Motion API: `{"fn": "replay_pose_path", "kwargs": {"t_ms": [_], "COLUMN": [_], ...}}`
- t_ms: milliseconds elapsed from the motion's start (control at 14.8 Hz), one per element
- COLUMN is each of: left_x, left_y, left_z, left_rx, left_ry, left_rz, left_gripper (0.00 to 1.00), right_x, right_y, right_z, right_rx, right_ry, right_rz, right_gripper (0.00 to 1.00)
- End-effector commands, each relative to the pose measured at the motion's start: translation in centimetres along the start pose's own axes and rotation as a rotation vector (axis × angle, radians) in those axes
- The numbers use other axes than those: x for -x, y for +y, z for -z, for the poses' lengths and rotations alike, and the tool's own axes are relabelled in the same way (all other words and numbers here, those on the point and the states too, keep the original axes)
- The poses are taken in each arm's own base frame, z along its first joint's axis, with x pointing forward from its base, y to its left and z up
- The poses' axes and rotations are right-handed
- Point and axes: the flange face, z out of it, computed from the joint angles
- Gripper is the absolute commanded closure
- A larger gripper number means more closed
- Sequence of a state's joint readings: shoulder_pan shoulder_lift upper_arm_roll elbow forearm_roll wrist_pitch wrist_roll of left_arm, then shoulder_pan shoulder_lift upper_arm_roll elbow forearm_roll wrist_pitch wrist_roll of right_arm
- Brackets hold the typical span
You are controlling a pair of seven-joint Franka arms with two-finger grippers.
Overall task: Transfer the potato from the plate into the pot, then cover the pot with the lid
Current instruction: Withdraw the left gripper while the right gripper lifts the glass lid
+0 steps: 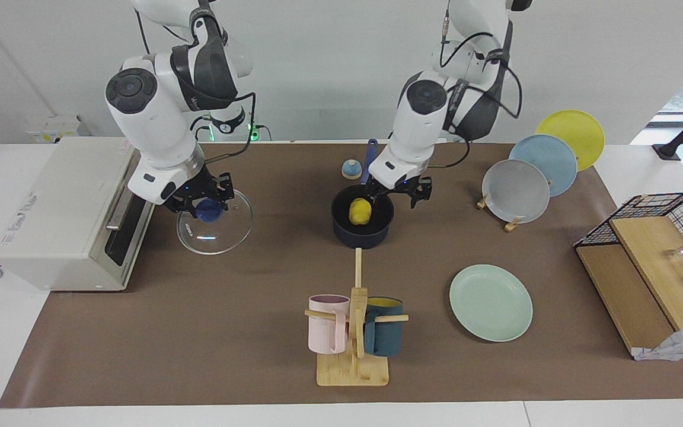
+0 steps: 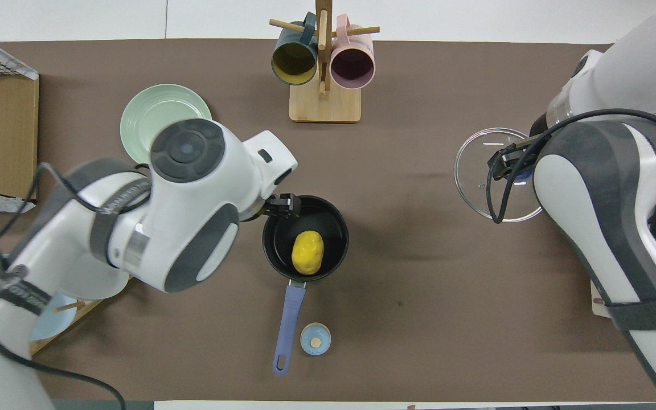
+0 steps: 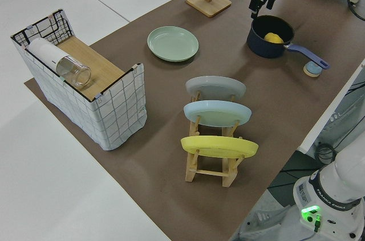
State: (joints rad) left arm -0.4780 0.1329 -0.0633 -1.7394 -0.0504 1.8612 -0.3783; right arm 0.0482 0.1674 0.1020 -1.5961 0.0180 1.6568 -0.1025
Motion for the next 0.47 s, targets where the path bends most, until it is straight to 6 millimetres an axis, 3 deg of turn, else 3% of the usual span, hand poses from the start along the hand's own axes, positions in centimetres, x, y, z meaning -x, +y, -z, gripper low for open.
{"fn": "replay_pose_path", "kwargs": {"t_ms": [0,135,271,406], "left_x": [-0.9,-0.6,0.4,1.3], "left_y": [-7.1,-13.2,-18.3,-21.2], "left_z": [7.4,10.7,13.3,14.0], "left_rx": [0.003,0.001,-0.012,-0.023], "left_ry": [0.054,0.087,0.108,0.075], "left_rz": [0.008,-0.01,-0.024,-0.011], "left_gripper": [0.0,0.0,0.0,0.0], "right_x": [1.9,3.0,2.7,2.8], "right_y": [-1.7,-4.6,-8.4,-12.6], "right_z": [3.3,4.0,4.0,3.1], "right_rx": [-0.01,0.0,-0.002,-0.003], "right_ry": [0.015,-0.015,0.004,0.004], "right_rz": [0.008,-0.052,-0.076,-0.045], "right_gripper": [1.0,1.0,1.0,1.0]}}
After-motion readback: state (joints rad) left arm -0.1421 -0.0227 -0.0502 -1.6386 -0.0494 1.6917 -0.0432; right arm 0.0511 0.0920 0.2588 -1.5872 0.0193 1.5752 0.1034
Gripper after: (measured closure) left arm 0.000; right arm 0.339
